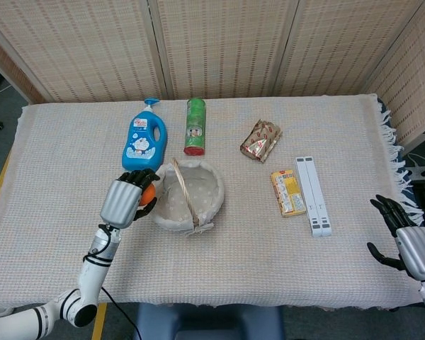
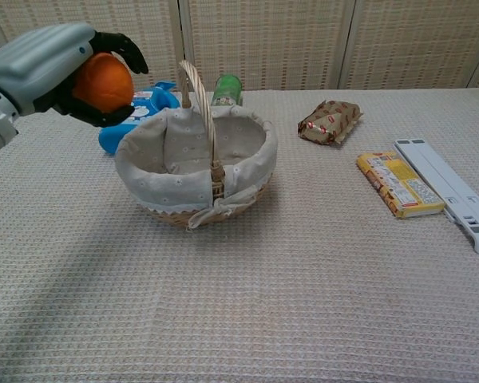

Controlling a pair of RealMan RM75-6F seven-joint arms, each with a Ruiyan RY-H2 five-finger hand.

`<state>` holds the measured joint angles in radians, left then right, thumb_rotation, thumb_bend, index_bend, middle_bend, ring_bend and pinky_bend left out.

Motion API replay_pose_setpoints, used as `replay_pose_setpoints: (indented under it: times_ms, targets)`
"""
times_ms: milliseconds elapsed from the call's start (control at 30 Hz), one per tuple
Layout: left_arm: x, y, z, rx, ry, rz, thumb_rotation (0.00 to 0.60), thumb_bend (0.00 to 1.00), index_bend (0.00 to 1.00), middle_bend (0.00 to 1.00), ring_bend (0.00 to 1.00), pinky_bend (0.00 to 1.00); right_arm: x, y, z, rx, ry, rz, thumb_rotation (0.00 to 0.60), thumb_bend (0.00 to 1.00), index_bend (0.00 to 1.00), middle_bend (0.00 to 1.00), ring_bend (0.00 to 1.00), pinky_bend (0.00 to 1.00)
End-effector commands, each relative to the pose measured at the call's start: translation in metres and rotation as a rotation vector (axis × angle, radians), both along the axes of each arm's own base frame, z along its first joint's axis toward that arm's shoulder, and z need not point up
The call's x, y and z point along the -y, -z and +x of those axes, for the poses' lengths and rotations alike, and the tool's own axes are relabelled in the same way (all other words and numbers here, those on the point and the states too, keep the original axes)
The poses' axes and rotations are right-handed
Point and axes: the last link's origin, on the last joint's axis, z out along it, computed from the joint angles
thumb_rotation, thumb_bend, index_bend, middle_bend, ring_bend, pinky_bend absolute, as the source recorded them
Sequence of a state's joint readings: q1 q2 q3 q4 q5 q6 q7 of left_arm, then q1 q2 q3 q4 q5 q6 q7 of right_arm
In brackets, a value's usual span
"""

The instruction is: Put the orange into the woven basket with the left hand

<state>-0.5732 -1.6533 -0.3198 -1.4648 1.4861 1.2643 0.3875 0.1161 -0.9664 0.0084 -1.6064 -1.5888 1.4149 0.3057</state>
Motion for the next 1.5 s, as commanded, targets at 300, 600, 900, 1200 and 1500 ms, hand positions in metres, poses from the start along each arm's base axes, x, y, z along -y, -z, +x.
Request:
replay_pose_setpoints:
  times_ms: [300, 600, 900, 1200, 1500]
  targets:
    - [0.007, 0.053, 0.046, 0.092, 0.058, -0.170, 0.600, 0.37, 0.57, 0.62, 0.53, 0.76, 0.000, -0.002, 0.000, 0.006, -0.007, 0.014, 0.600, 0.24, 0.00, 0.00, 0.00, 0.34]
    - [0.011, 0.083, 0.075, 0.125, 0.060, -0.201, 0.600, 0.37, 0.58, 0.62, 0.54, 0.76, 0.001, -0.001, -0.001, 0.005, -0.005, 0.027, 0.600, 0.24, 0.00, 0.00, 0.00, 0.34]
    - [-0.001, 0.085, 0.065, 0.006, 0.017, -0.190, 0.600, 0.37, 0.15, 0.16, 0.20, 0.47, 0.002, -0.001, -0.001, 0.006, -0.002, 0.033, 0.600, 0.24, 0.00, 0.00, 0.00, 0.34]
    - [-0.003, 0.072, 0.046, -0.087, -0.048, -0.240, 0.600, 0.37, 0.01, 0.00, 0.02, 0.20, 0.003, 0.003, -0.001, -0.006, 0.004, 0.048, 0.600, 0.24, 0.00, 0.00, 0.00, 0.34]
    - [0.002, 0.052, 0.039, -0.137, -0.062, -0.229, 0.600, 0.37, 0.03, 0.02, 0.01, 0.13, 0.003, 0.004, 0.000, -0.012, 0.008, 0.053, 0.600, 0.24, 0.00, 0.00, 0.00, 0.34]
